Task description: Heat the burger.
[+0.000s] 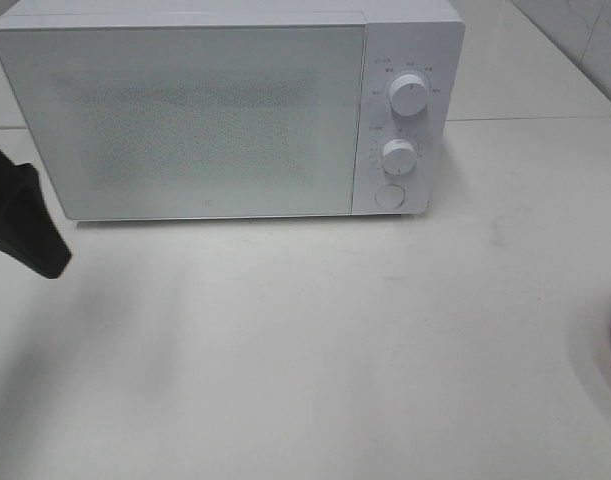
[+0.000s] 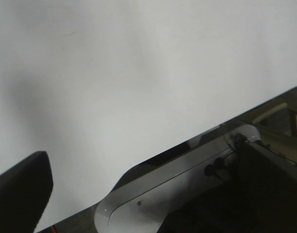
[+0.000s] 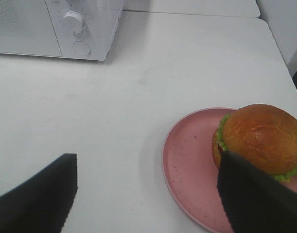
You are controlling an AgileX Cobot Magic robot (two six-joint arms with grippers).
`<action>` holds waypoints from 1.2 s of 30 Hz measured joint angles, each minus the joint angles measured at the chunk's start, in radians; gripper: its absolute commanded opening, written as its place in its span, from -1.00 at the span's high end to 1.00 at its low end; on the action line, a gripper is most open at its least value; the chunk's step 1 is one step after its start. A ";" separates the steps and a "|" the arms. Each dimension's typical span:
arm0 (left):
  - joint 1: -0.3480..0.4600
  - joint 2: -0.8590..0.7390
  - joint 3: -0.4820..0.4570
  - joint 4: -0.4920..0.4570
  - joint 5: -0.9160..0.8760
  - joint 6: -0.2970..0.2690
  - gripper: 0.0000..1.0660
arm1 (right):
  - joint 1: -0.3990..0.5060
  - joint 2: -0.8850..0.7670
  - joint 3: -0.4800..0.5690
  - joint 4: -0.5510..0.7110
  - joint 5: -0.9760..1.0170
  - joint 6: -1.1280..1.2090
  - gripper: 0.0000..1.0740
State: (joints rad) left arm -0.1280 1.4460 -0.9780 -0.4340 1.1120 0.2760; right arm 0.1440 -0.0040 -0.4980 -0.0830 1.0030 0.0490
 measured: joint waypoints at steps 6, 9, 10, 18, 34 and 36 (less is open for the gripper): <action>0.162 -0.060 0.029 0.071 0.034 -0.054 -0.90 | 0.000 0.000 0.000 0.000 0.000 0.000 -0.42; 0.225 -0.096 0.063 0.071 0.040 -0.058 -0.90 | 0.000 0.000 0.000 0.000 0.000 0.000 -0.42; 0.239 -0.128 0.089 0.082 0.040 -0.063 -0.90 | 0.000 0.000 0.000 0.000 0.000 0.000 -0.42; 0.246 -0.293 0.209 0.199 0.044 -0.165 -0.90 | 0.000 0.000 0.000 0.000 0.000 0.000 -0.42; 0.246 -0.862 0.430 0.295 -0.026 -0.241 -0.90 | 0.000 0.000 0.000 0.000 0.000 0.000 -0.42; 0.246 -0.966 0.450 0.298 -0.029 -0.242 -0.90 | 0.000 0.000 0.000 0.000 0.000 0.000 -0.42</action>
State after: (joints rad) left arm 0.1180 0.4800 -0.5280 -0.1360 1.0830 0.0340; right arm 0.1440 -0.0040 -0.4980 -0.0830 1.0030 0.0490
